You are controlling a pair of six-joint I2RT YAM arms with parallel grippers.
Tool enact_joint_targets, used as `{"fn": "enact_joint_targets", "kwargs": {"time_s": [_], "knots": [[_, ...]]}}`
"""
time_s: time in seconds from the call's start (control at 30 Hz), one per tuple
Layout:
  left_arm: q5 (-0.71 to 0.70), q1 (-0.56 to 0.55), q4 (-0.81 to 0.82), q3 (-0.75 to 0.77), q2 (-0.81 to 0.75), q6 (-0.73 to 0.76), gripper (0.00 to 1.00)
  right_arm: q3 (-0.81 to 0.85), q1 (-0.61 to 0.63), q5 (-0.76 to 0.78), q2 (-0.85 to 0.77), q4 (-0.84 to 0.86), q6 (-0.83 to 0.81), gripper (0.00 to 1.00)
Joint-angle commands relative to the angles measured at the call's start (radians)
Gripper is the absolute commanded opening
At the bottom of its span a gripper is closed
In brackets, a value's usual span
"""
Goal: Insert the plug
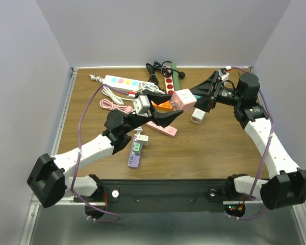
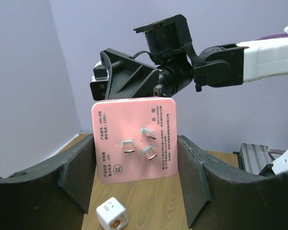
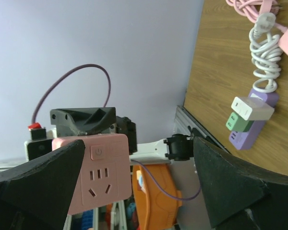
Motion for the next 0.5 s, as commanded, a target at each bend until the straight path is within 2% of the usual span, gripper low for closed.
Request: {"fn": "enact_joint_targets", "kwargs": {"time_s": [0.0, 0.13, 0.47], "knots": [[0.004, -0.029, 0.190, 0.034, 0.031, 0.017, 0.00, 0.031, -0.001, -0.075, -0.021, 0.181, 0.142, 1.00], [0.004, -0.032, 0.224, 0.054, 0.077, 0.022, 0.00, -0.005, 0.001, -0.080, -0.044, 0.283, 0.264, 1.00], [-0.003, -0.034, 0.261, 0.040, 0.099, 0.019, 0.00, -0.032, 0.001, -0.075, -0.073, 0.410, 0.361, 1.00]]}}
